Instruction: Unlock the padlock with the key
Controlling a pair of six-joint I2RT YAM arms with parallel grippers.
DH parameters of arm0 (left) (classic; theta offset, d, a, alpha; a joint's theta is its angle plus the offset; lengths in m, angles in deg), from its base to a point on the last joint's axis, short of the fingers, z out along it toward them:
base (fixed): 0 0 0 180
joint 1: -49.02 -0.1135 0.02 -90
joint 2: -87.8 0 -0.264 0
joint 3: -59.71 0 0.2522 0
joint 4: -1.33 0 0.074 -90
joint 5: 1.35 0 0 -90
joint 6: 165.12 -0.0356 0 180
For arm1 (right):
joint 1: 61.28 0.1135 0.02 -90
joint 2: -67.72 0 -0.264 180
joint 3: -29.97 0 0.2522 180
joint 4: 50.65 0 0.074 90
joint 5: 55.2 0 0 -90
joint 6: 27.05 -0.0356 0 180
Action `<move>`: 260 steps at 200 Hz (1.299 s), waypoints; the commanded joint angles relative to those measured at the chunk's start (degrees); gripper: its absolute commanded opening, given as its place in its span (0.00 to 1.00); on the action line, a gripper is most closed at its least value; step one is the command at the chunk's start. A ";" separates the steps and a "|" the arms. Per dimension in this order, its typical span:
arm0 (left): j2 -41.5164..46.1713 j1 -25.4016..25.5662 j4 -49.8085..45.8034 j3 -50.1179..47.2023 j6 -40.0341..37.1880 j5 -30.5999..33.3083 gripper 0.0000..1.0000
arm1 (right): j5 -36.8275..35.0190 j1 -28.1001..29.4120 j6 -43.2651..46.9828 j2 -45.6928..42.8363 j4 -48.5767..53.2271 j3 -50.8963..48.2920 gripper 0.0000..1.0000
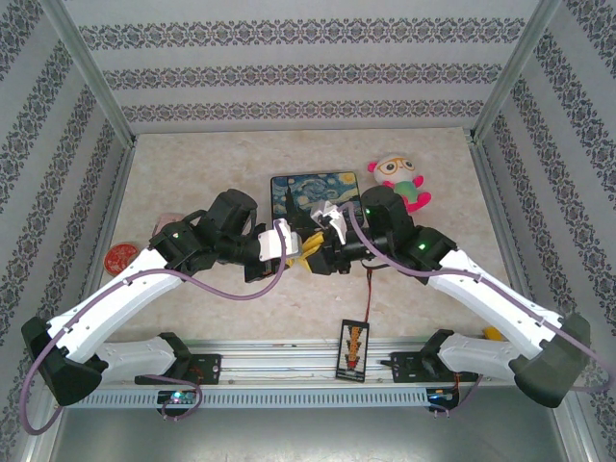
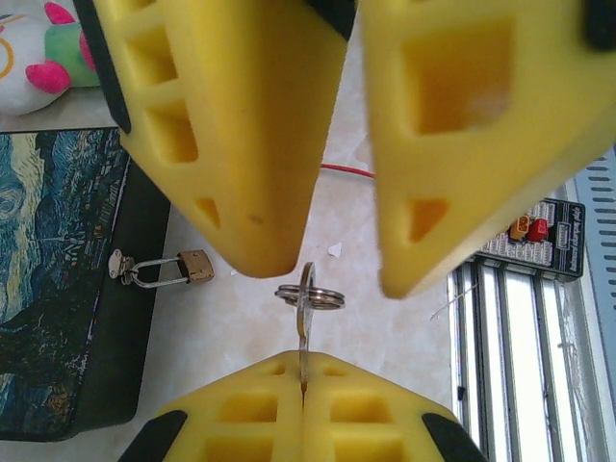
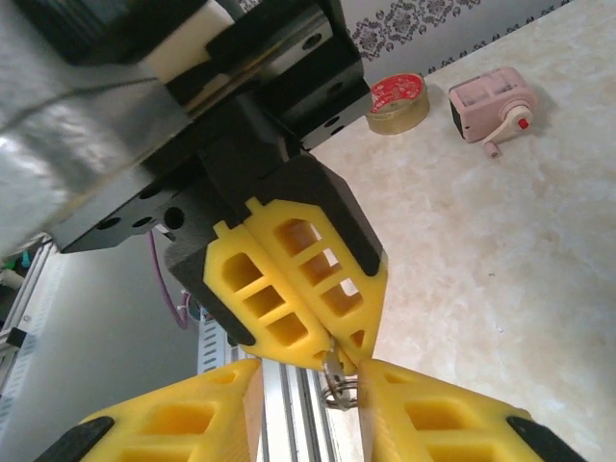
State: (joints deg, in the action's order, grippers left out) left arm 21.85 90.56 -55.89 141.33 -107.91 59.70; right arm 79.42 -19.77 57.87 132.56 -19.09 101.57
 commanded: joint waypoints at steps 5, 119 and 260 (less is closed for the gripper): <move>1.08 -0.23 -0.70 0.17 -0.95 -1.20 0.00 | -0.77 0.67 1.49 0.85 0.30 1.69 0.30; 2.92 -0.48 -0.17 -0.66 2.15 1.33 0.00 | 0.20 0.18 0.79 1.98 -0.32 1.00 0.01; 16.62 -2.17 33.61 -14.60 38.06 16.07 0.73 | -0.43 -12.44 -31.94 -3.25 -34.67 -14.73 0.00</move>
State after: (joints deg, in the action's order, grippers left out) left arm 39.03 89.69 -31.98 127.36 -83.43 72.93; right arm 77.45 -31.02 35.66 129.39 -42.08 87.65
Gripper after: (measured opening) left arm 0.728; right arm 0.056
